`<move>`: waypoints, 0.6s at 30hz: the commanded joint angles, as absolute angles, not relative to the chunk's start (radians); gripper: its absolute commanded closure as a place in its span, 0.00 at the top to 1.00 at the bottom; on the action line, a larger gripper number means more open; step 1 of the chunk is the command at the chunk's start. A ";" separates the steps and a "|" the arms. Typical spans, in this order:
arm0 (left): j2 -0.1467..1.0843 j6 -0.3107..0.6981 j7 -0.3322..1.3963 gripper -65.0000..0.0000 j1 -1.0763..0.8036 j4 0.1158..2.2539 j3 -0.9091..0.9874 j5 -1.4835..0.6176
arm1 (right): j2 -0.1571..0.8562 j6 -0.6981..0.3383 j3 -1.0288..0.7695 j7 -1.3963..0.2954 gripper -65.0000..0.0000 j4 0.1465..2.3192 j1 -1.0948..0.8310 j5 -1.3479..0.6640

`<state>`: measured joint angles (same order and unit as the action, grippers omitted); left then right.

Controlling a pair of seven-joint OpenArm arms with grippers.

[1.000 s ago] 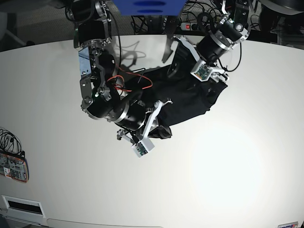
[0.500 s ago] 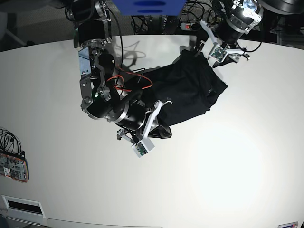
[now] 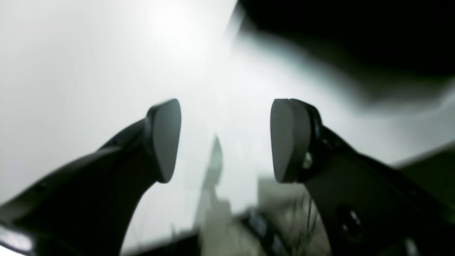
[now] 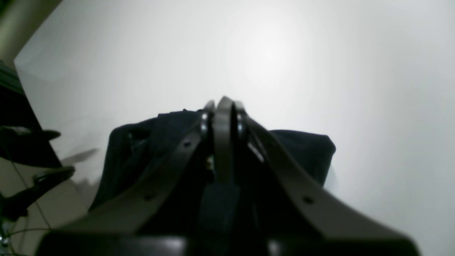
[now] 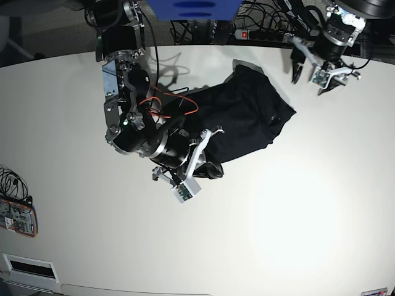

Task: Fold the T-shirt properly
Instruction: 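Grasp the bundle edges with both grippers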

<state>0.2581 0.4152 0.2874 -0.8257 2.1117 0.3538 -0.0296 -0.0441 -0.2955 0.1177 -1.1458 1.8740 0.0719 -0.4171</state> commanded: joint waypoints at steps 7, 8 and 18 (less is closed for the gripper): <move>0.252 0.386 0.050 0.48 -0.809 2.127 0.035 -0.028 | -0.047 -0.300 0.120 -1.121 0.00 1.885 0.213 -0.437; 0.254 0.363 0.048 0.42 -0.789 2.126 -0.016 -0.028 | -0.047 -0.300 0.120 -1.121 0.00 1.879 0.234 -0.437; 0.286 0.124 0.225 0.00 -0.588 2.020 -0.248 -0.027 | -0.048 -0.298 0.122 -1.109 0.00 1.554 0.286 -0.433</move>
